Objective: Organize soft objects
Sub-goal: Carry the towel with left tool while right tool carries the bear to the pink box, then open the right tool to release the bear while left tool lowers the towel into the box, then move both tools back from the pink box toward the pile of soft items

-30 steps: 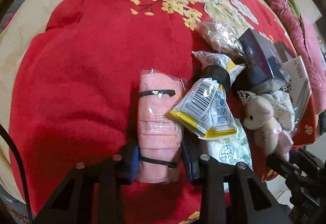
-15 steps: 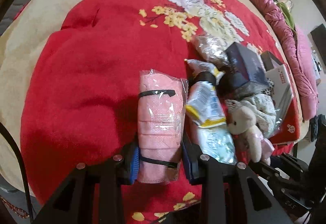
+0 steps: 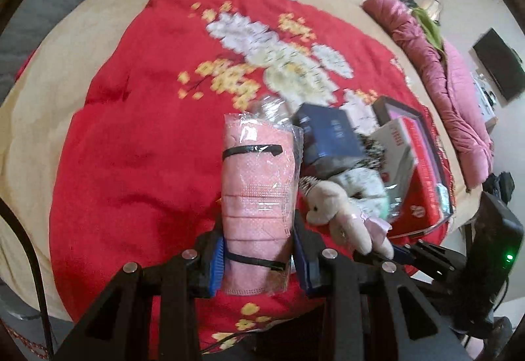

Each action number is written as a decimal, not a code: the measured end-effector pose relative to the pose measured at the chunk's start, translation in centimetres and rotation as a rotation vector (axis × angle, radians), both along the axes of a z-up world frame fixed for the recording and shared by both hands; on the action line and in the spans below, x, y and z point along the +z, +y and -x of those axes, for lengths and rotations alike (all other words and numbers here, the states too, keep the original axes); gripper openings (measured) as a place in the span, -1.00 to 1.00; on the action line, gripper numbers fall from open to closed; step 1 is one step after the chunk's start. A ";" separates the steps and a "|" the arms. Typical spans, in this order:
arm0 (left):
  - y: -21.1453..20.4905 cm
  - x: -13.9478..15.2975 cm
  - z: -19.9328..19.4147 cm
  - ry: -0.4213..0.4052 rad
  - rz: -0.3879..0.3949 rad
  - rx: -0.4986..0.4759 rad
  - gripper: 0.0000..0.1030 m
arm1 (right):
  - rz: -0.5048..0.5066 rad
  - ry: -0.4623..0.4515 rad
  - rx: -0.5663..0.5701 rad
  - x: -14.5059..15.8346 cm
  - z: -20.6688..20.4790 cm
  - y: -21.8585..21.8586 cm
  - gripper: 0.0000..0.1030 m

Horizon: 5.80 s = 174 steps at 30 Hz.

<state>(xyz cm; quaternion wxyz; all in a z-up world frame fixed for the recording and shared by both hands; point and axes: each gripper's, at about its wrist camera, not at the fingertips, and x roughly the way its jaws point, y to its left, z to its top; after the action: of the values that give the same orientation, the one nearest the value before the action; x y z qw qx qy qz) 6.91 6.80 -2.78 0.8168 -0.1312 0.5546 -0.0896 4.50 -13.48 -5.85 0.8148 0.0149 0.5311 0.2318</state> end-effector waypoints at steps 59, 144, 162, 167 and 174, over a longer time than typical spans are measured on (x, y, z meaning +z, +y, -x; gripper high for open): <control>-34.7 4.6 -2.9 -0.065 -0.095 -0.551 -0.31 | -0.102 -0.265 -0.710 10.8 4.4 -32.0 -0.70; -40.6 -4.5 -5.7 0.144 -0.230 -0.635 0.01 | -0.016 -0.039 -0.791 2.7 2.4 -34.8 -0.12; -38.4 -0.9 -4.9 0.068 -0.165 -0.598 0.29 | 0.008 -0.054 -0.795 3.6 2.7 -34.4 0.10; -37.4 0.6 -4.3 0.033 -0.152 -0.583 0.31 | 0.020 -0.070 -0.796 4.4 2.9 -34.1 0.15; -35.4 2.1 -3.5 0.006 -0.123 -0.558 0.43 | 0.062 -0.103 -0.794 5.9 3.1 -33.1 0.34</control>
<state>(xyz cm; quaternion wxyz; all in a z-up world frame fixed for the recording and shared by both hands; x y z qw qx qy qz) 10.43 -28.63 -0.71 0.7654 0.0763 0.5759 -0.2768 1.37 -46.59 0.02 0.8666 0.1829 0.4493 -0.1167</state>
